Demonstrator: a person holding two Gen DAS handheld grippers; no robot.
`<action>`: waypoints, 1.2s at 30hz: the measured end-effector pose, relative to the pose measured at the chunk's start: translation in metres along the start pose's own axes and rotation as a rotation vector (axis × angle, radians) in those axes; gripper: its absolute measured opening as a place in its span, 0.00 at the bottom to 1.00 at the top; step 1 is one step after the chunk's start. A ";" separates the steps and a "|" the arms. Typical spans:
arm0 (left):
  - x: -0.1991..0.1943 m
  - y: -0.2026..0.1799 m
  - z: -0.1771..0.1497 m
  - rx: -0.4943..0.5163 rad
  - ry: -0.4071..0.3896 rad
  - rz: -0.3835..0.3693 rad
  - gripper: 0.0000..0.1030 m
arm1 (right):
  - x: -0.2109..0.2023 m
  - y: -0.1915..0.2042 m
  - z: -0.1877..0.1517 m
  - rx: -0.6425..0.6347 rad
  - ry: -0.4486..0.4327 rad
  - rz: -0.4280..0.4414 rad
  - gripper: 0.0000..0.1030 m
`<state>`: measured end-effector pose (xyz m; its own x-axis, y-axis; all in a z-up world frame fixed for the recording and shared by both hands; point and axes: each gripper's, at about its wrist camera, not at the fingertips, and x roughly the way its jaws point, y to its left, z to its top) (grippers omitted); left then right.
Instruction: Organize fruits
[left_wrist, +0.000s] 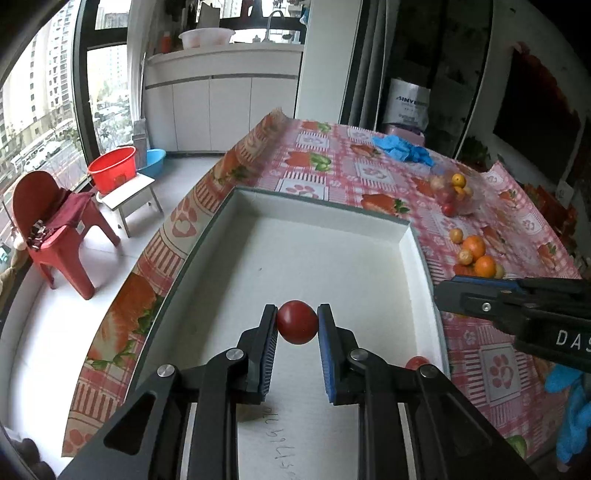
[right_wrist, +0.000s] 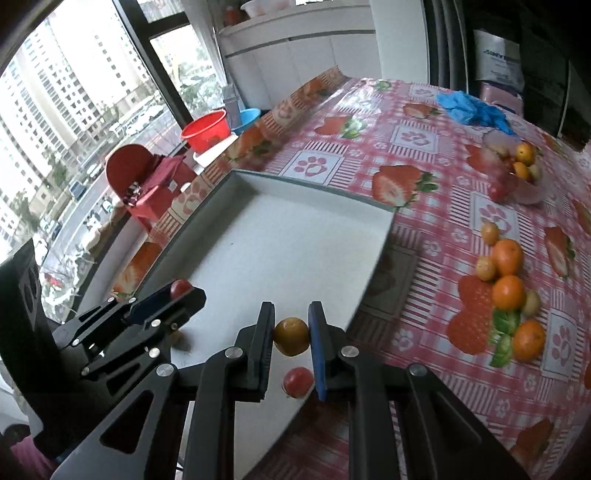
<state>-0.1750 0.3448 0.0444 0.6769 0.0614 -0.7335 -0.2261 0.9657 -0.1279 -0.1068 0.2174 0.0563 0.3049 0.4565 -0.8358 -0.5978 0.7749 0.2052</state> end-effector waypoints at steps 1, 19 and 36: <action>0.002 0.001 -0.001 -0.001 0.005 -0.002 0.22 | 0.002 0.001 0.002 -0.001 0.004 -0.002 0.20; 0.023 0.000 -0.010 0.051 0.085 0.001 0.32 | 0.025 0.009 0.002 0.003 0.074 0.004 0.72; -0.010 -0.007 -0.006 0.018 -0.002 0.031 0.97 | -0.015 -0.029 -0.006 0.055 -0.021 -0.078 1.00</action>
<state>-0.1844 0.3358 0.0492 0.6709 0.0922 -0.7358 -0.2347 0.9676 -0.0928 -0.0984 0.1853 0.0594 0.3643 0.4025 -0.8398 -0.5301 0.8310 0.1684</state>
